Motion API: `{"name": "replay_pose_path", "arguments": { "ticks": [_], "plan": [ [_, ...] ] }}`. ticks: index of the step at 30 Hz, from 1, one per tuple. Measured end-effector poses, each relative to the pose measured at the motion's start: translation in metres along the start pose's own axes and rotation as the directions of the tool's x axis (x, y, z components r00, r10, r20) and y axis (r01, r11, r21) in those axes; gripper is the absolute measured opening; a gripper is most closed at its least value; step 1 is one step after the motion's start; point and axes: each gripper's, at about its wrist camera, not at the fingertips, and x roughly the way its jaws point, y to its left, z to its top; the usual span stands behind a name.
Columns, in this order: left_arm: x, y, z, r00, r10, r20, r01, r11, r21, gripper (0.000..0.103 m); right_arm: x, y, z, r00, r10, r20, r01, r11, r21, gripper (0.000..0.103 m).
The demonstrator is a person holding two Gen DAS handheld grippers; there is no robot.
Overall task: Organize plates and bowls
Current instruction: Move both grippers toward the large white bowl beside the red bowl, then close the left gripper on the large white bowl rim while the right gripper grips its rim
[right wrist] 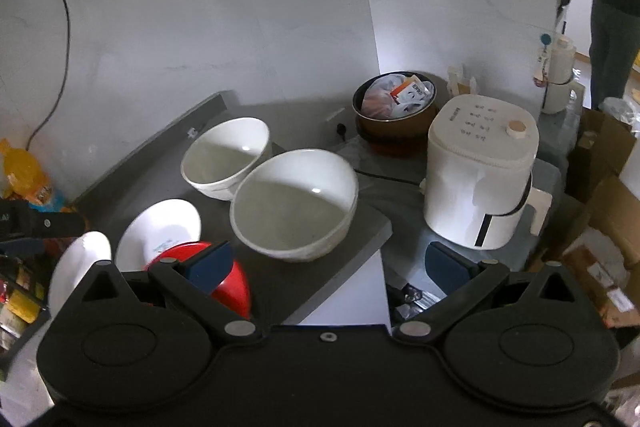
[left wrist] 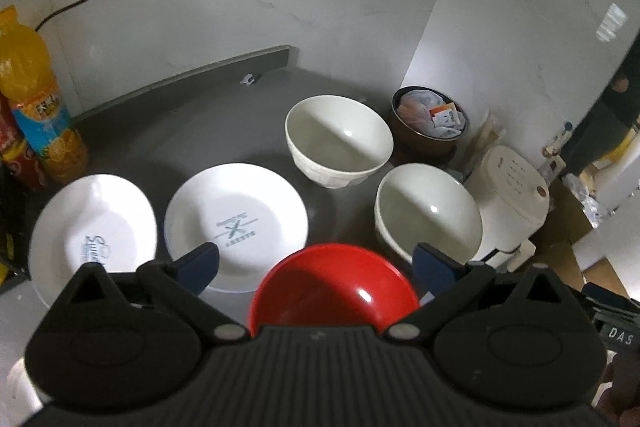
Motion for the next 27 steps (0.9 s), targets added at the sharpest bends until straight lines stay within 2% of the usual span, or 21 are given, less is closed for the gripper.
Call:
{"name": "replay_pose_path", "arguments": {
  "ticks": [5, 9, 11, 13, 20, 22, 23, 24, 27],
  "plan": [
    [0.031, -0.018, 0.009, 0.999, -0.004, -0.032, 0.002, 0.998, -0.061, 0.100, 0.025, -0.013, 0.016, 1.000, 0.012, -0.017, -0.012, 0.999, -0.030, 0.102],
    [0.051, -0.032, 0.012, 0.999, 0.013, -0.047, -0.016, 0.998, -0.063, 0.099, 0.046, -0.020, 0.024, 0.998, 0.050, -0.046, -0.051, 0.998, -0.031, 0.096],
    [0.061, -0.037, 0.013, 0.998, 0.018, -0.060, -0.022, 0.998, -0.065, 0.096, 0.059, -0.022, 0.028, 0.996, 0.052, -0.066, -0.055, 0.998, -0.043, 0.090],
    [0.072, -0.041, 0.014, 0.997, 0.013, -0.075, -0.019, 0.997, -0.073, 0.093, 0.071, -0.025, 0.030, 0.995, 0.054, -0.087, -0.058, 0.997, -0.048, 0.079],
    [0.108, -0.046, 0.018, 0.992, 0.005, -0.125, -0.021, 0.993, -0.120, 0.072, 0.108, -0.036, 0.033, 0.979, 0.105, -0.176, -0.107, 0.994, -0.001, 0.059],
    [0.119, -0.047, 0.018, 0.991, 0.000, -0.137, -0.019, 0.991, -0.135, 0.069, 0.118, -0.037, 0.033, 0.973, 0.116, -0.198, -0.116, 0.993, 0.012, 0.043],
    [0.126, -0.047, 0.018, 0.989, 0.006, -0.146, -0.026, 0.990, -0.137, 0.066, 0.124, -0.038, 0.034, 0.970, 0.120, -0.213, -0.118, 0.993, 0.022, 0.040],
    [0.132, -0.047, 0.018, 0.987, 0.007, -0.158, -0.030, 0.989, -0.143, 0.063, 0.130, -0.039, 0.034, 0.965, 0.129, -0.228, -0.124, 0.992, 0.037, 0.037],
    [0.150, -0.045, 0.020, 0.983, -0.004, -0.184, -0.028, 0.984, -0.176, 0.054, 0.142, -0.039, 0.034, 0.957, 0.144, -0.251, -0.135, 0.989, 0.052, 0.037]
  ]
}}
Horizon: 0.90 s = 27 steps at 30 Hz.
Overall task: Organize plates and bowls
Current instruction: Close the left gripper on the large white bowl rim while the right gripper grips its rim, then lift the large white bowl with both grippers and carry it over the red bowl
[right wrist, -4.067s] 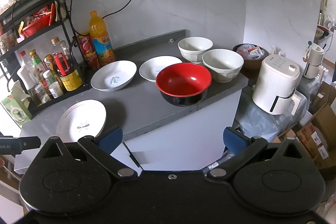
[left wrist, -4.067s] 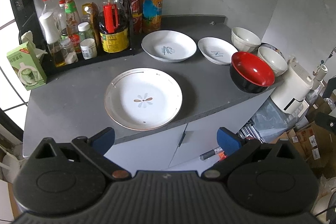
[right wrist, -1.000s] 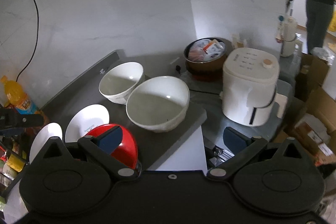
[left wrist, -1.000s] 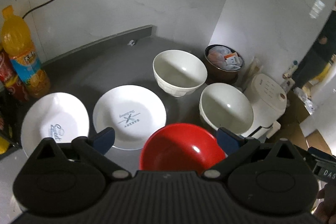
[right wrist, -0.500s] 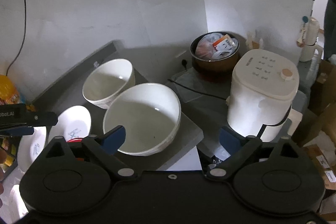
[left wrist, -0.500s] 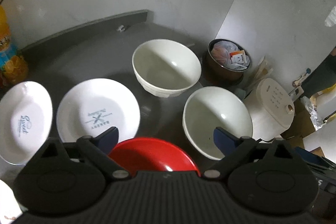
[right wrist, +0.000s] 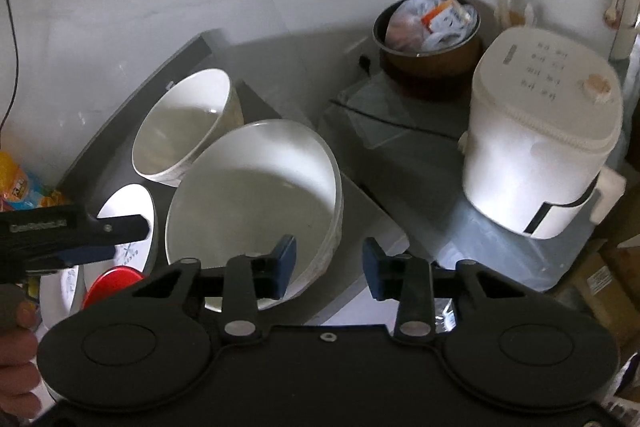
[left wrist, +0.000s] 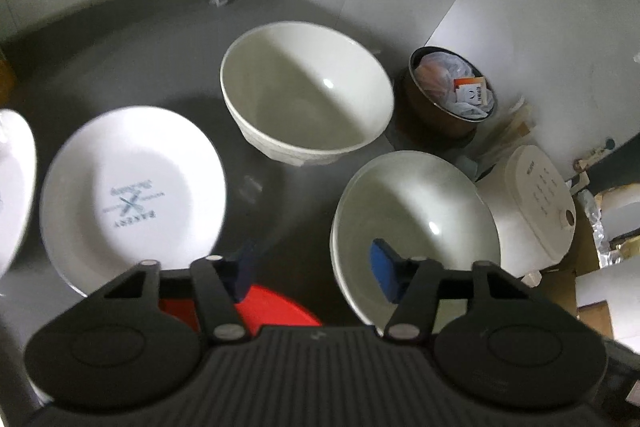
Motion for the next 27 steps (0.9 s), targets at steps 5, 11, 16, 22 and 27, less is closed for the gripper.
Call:
{"name": "replay_pose_path", "arguments": {
  "ticks": [5, 11, 16, 22, 27],
  "plan": [
    [0.024, -0.004, 0.009, 0.999, 0.014, -0.030, -0.014, 1.000, -0.010, 0.048, 0.019, -0.005, 0.005, 0.999, 0.015, -0.047, -0.015, 1.000, 0.012, 0.036],
    [0.049, -0.012, 0.016, 0.996, 0.051, -0.068, -0.051, 0.999, -0.003, 0.030, 0.034, -0.006, 0.010, 0.996, 0.026, -0.080, -0.025, 1.000, 0.016, 0.033],
    [0.062, -0.014, 0.016, 0.993, 0.054, -0.104, -0.056, 0.998, -0.020, 0.019, 0.047, -0.003, 0.012, 0.995, 0.023, -0.102, -0.022, 1.000, 0.010, 0.019],
    [0.062, -0.015, 0.016, 0.992, 0.018, -0.121, -0.022, 0.999, -0.028, 0.008, 0.042, 0.000, 0.017, 0.998, 0.012, -0.069, -0.011, 1.000, 0.015, 0.017],
    [0.049, -0.020, 0.018, 0.995, -0.018, -0.098, 0.017, 1.000, -0.011, 0.008, 0.029, -0.001, 0.017, 1.000, 0.013, -0.026, -0.012, 1.000, 0.017, 0.017]
  ]
}}
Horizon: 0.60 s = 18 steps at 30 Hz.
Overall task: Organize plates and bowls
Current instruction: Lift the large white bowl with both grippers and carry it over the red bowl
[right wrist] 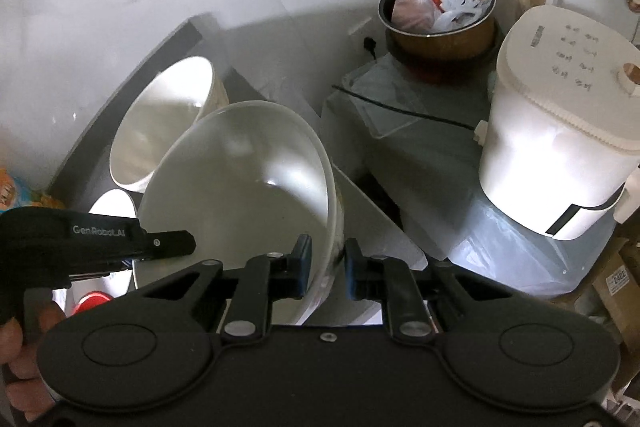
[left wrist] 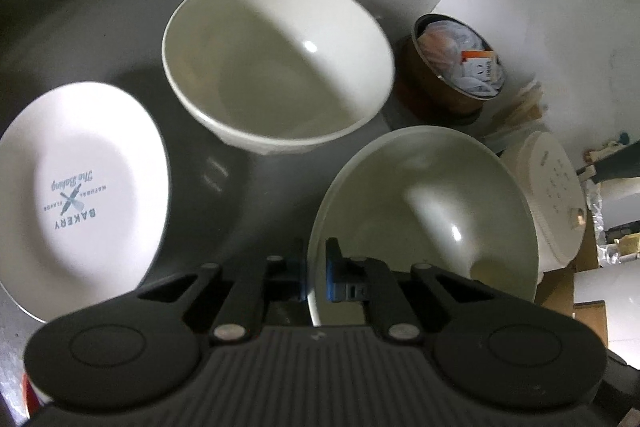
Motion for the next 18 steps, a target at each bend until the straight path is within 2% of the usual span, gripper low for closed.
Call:
{"name": "replay_pose_path", "arguments": {
  "ticks": [9, 18],
  "plan": [
    [-0.043, 0.000, 0.005, 0.996, -0.061, 0.066, 0.059, 0.998, 0.031, 0.008, -0.034, 0.013, -0.003, 0.995, 0.008, 0.099, -0.008, 1.000, -0.004, 0.017],
    [-0.080, 0.011, 0.002, 0.991, -0.087, 0.102, 0.081, 0.995, 0.061, 0.008, -0.060, 0.033, -0.012, 0.989, 0.025, 0.147, -0.025, 1.000, -0.004, 0.017]
  ]
}}
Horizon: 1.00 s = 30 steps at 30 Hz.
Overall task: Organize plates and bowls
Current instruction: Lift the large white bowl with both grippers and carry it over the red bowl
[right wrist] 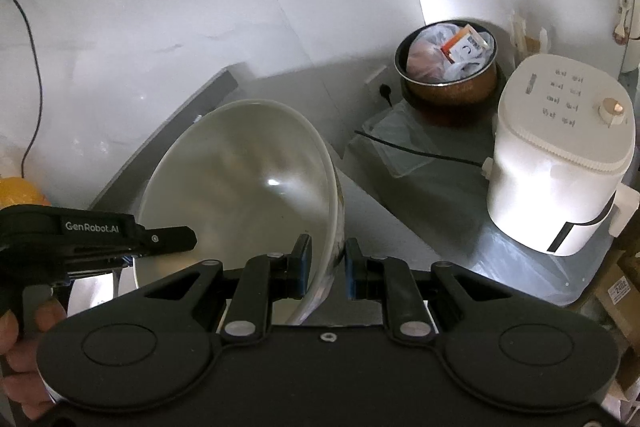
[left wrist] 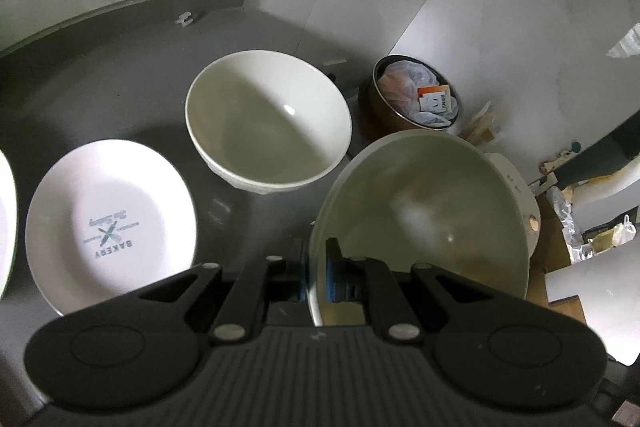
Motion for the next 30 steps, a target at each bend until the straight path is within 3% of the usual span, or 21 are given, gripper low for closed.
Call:
{"name": "replay_pose_path", "arguments": {
  "ticks": [12, 30],
  "plan": [
    [-0.035, 0.015, -0.017, 0.999, -0.032, 0.033, 0.031, 0.999, 0.023, 0.008, -0.030, 0.025, -0.013, 0.999, -0.001, 0.055, 0.002, 1.000, -0.020, 0.017],
    [-0.074, 0.053, -0.046, 0.998, -0.027, 0.055, 0.027, 1.000, -0.002, 0.008, -0.045, 0.066, -0.053, 0.999, 0.003, 0.048, 0.000, 0.998, -0.059, 0.018]
  ]
}}
